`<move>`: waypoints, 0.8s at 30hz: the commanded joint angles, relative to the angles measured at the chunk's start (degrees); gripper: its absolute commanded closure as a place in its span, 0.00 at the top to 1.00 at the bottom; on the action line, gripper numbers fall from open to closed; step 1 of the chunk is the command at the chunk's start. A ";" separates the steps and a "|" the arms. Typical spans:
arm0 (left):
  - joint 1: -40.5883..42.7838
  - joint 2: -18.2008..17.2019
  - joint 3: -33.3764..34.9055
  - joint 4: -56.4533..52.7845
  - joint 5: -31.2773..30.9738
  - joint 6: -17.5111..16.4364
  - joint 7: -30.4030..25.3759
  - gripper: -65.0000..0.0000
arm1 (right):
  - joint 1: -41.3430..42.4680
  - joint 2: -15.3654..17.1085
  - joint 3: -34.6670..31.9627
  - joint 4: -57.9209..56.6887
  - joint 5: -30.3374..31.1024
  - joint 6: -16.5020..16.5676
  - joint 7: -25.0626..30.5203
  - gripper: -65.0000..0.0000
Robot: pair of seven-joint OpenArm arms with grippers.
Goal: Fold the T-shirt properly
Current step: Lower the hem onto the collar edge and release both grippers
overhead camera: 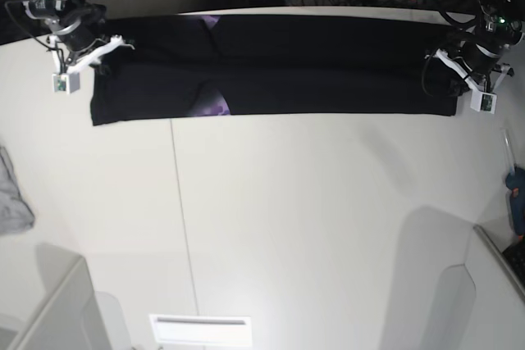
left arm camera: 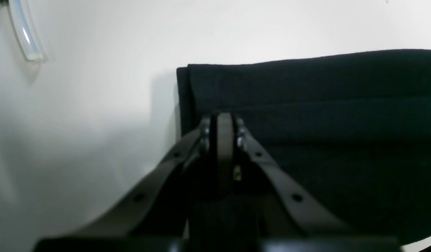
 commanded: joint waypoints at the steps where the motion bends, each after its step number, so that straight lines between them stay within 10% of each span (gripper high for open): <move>1: 0.78 -0.97 -0.20 0.98 -0.19 -0.10 -0.86 0.00 | 0.00 0.40 0.13 0.05 0.27 -0.13 1.16 0.00; 13: 2.10 -0.97 -0.64 0.89 0.60 -0.10 -0.95 0.00 | -0.26 0.31 0.57 -0.39 0.27 -0.13 1.07 0.01; 16: 2.10 -0.62 -0.64 0.98 4.55 -0.10 -0.95 0.00 | -0.44 0.31 0.57 -0.39 0.27 -0.13 1.07 0.25; 24: 2.01 -0.44 -0.81 1.95 7.63 -0.19 -1.04 0.56 | -1.23 -1.45 3.21 -0.12 0.27 -0.13 4.24 0.44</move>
